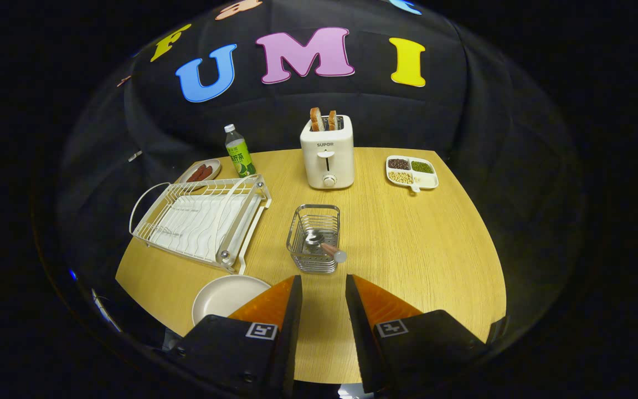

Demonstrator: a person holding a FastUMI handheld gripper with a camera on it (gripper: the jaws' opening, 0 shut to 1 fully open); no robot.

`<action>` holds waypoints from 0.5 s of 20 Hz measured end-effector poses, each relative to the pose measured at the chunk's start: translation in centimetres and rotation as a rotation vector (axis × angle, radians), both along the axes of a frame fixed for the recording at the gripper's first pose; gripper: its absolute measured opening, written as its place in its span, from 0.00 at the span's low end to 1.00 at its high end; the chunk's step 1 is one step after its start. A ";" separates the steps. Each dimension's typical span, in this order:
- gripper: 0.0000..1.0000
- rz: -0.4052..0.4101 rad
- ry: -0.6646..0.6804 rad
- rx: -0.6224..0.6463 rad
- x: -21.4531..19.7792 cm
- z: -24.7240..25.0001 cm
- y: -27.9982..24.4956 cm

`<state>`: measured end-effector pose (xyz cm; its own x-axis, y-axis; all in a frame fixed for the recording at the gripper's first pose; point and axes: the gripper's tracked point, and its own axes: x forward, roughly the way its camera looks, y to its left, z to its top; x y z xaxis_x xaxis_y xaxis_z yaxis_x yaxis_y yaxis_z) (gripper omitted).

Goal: Take the plate from the dish rack, then take the spoon from the basket and place it into the plate.

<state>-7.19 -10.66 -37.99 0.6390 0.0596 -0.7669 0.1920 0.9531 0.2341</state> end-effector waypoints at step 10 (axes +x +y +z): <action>0.48 0.107 0.041 0.034 4.4 -4.1 -0.4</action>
<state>-2.74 -11.08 -42.08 0.5958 0.1523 -0.7885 0.0996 0.9603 0.2607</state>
